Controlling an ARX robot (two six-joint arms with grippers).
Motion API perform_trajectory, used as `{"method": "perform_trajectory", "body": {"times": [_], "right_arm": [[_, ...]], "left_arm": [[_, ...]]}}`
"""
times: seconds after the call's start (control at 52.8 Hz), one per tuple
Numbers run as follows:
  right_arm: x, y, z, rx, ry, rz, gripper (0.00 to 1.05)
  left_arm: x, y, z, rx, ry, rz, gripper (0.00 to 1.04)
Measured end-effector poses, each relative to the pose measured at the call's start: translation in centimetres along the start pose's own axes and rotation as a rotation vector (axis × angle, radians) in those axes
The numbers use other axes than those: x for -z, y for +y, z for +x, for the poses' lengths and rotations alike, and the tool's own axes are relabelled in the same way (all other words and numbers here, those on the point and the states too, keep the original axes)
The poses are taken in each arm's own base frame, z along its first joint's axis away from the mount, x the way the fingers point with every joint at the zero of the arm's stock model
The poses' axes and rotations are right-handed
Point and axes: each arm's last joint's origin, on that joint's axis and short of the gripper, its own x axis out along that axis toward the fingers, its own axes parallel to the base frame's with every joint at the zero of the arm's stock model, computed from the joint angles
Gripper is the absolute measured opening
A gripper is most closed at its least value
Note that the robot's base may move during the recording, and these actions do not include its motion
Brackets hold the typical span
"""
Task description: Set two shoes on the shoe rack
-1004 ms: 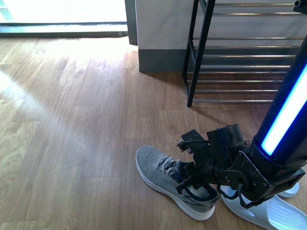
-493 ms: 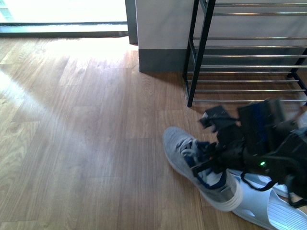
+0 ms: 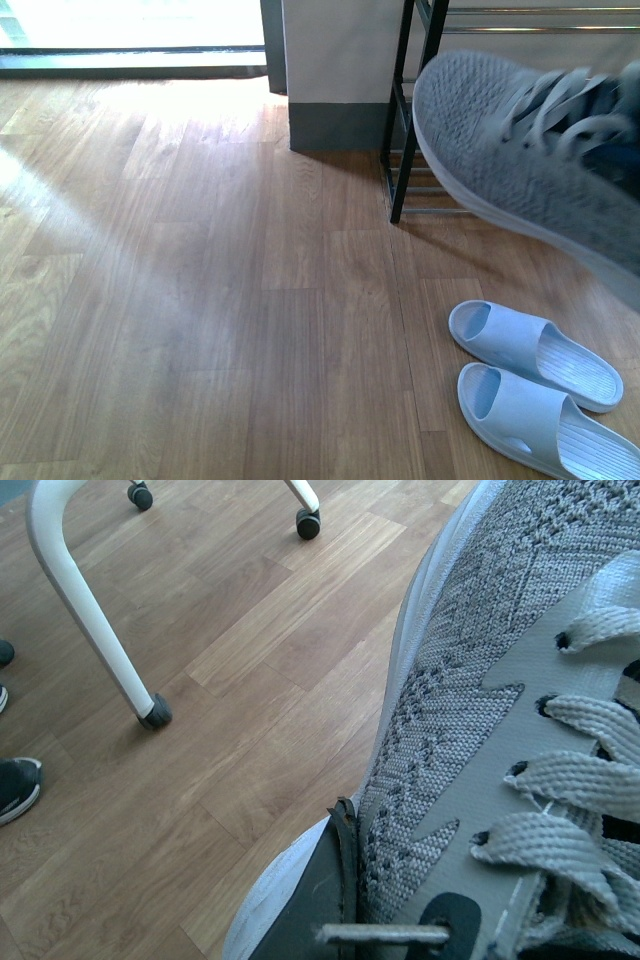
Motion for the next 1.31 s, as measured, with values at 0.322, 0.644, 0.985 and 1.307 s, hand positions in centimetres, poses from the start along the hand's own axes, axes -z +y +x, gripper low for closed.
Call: {"method": "perform_trajectory", "body": {"times": [0.322, 0.644, 0.985, 1.307], "right_arm": [[-1.8, 0.5, -5.5, 0.027, -0.169, -0.068, 0.01], [-1.7, 0.6, -5.4, 0.016, -0.169, -0.076, 0.01], [-1.7, 0.5, -5.4, 0.032, -0.164, -0.075, 0.01], [-1.7, 0.4, -5.4, 0.041, -0.162, -0.074, 0.01]], "left_arm": [[0.0, 0.0, 0.0, 0.000, 0.000, 0.000, 0.02], [0.0, 0.0, 0.0, -0.008, -0.003, 0.000, 0.02], [0.0, 0.0, 0.0, -0.002, -0.001, 0.000, 0.02], [0.0, 0.0, 0.0, 0.004, 0.000, 0.000, 0.02]]}}
